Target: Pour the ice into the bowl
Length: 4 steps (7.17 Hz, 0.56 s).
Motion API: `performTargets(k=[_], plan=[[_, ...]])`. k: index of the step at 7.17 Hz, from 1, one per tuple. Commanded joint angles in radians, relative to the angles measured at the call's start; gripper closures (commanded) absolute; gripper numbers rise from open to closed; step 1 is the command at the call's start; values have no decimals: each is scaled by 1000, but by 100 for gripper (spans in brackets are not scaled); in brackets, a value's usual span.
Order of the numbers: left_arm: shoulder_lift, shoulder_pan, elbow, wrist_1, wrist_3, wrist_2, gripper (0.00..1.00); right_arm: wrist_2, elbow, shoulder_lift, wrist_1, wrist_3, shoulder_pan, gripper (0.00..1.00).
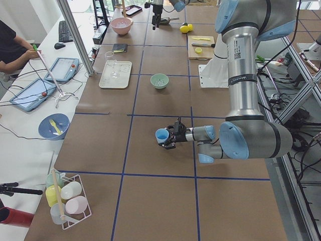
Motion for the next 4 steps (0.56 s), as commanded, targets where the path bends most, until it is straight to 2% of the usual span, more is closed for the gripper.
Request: performTargets(k=[1, 3, 4], plan=[[88, -2, -82, 2, 35, -75, 0, 0, 0, 0, 0, 0, 0, 0], [90, -2, -92, 7, 49, -203, 0, 0, -1, 0, 0, 0, 0, 0], [141, -2, -115, 7, 70, -263, 0, 0, -1, 0, 0, 0, 0, 0]])
